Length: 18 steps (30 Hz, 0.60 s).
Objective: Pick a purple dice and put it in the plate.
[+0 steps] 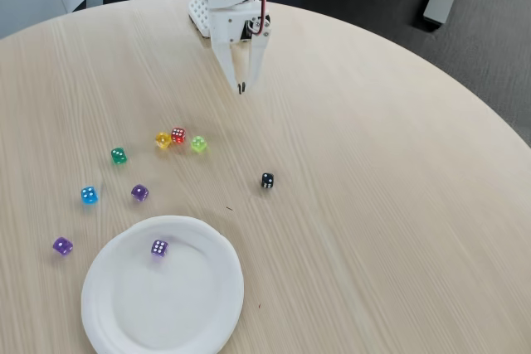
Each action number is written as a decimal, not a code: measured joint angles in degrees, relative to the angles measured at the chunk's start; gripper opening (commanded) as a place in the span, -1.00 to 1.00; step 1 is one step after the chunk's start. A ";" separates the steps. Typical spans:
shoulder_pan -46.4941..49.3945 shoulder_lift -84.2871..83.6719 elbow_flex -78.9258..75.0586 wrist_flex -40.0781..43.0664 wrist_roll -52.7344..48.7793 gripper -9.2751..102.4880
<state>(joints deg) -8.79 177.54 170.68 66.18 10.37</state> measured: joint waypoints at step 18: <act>0.00 0.00 0.00 0.00 0.26 -0.82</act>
<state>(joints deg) -8.79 177.54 170.68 66.18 10.63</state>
